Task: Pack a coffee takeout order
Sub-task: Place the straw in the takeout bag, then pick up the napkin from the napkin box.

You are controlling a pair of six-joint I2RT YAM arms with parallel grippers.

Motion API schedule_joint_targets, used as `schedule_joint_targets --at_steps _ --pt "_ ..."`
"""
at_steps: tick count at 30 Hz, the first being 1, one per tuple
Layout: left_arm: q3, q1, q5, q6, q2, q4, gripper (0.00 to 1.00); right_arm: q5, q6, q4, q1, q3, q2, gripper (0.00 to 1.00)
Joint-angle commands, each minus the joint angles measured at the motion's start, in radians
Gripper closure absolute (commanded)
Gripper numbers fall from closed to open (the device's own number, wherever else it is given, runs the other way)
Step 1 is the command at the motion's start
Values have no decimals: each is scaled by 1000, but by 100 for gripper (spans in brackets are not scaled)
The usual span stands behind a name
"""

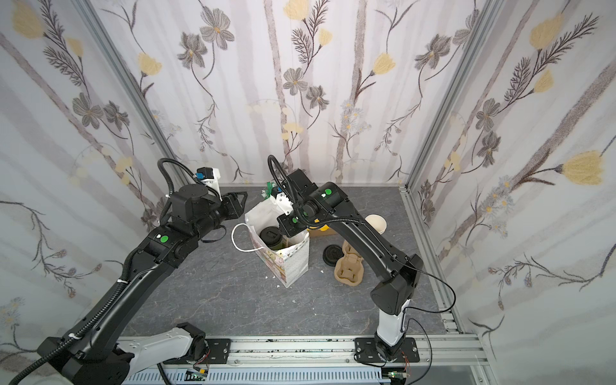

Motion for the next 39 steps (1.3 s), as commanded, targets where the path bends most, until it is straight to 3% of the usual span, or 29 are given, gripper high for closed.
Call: schedule_joint_targets --at_steps 1,15,20,27,31,33,39 --pt "-2 3 -16 3 -7 43 54 11 9 15 1 7 -14 77" --pt "20 5 13 64 -4 55 54 95 126 101 1 83 -59 77" --pt "40 6 38 101 -3 58 54 212 162 206 -1 84 -104 76" --pt "139 6 150 142 86 80 53 393 187 356 -66 79 -137 63" --pt "227 4 208 147 170 96 53 362 222 400 -169 83 -103 60" --pt "287 1 244 144 226 96 53 327 244 412 -230 82 -73 53" --pt "487 -54 297 140 403 96 53 238 213 443 -346 85 35 53"
